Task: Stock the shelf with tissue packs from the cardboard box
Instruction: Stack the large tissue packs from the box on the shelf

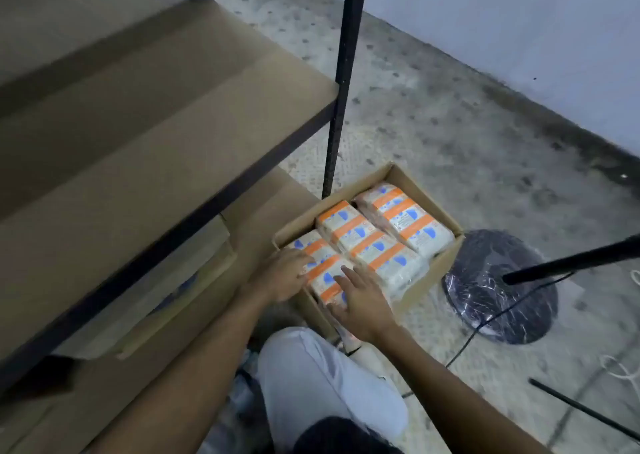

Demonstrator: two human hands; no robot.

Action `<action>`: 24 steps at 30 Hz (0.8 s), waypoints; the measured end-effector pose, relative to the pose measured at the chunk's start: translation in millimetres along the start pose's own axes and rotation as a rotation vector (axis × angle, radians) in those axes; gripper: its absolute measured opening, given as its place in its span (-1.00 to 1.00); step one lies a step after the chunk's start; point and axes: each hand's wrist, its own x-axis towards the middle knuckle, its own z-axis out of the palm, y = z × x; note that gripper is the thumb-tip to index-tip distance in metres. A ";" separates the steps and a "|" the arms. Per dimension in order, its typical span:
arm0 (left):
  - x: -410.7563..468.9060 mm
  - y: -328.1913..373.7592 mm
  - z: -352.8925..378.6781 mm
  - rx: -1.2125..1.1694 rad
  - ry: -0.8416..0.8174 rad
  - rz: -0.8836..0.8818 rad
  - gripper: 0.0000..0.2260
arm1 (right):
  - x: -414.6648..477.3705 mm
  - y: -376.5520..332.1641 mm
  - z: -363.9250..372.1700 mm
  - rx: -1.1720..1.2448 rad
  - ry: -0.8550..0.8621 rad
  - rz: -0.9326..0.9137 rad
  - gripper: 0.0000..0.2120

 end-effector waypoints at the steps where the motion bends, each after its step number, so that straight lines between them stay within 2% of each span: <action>1: 10.4 -5.8 8.2 0.035 0.010 0.042 -0.59 | 5.4 4.5 9.4 -0.025 0.031 -0.008 -0.41; 6: 37.2 -26.6 44.5 0.139 0.021 0.153 -0.56 | 17.3 18.3 48.1 -0.177 0.163 -0.050 -0.26; 10: 45.2 -36.2 62.2 0.184 0.110 0.212 -0.56 | 19.5 34.9 66.6 -0.325 0.308 -0.113 -0.38; 17: 38.4 -35.6 75.1 0.157 0.118 0.210 -0.37 | 11.9 55.1 64.6 -0.315 0.329 -0.202 -0.45; 20: 38.6 -29.5 83.1 0.085 0.144 0.218 -0.27 | 9.6 65.9 57.8 -0.241 0.293 -0.217 -0.40; 24: 45.0 -23.0 99.2 0.043 0.226 0.324 -0.31 | 2.3 71.5 49.6 -0.178 0.273 -0.231 -0.29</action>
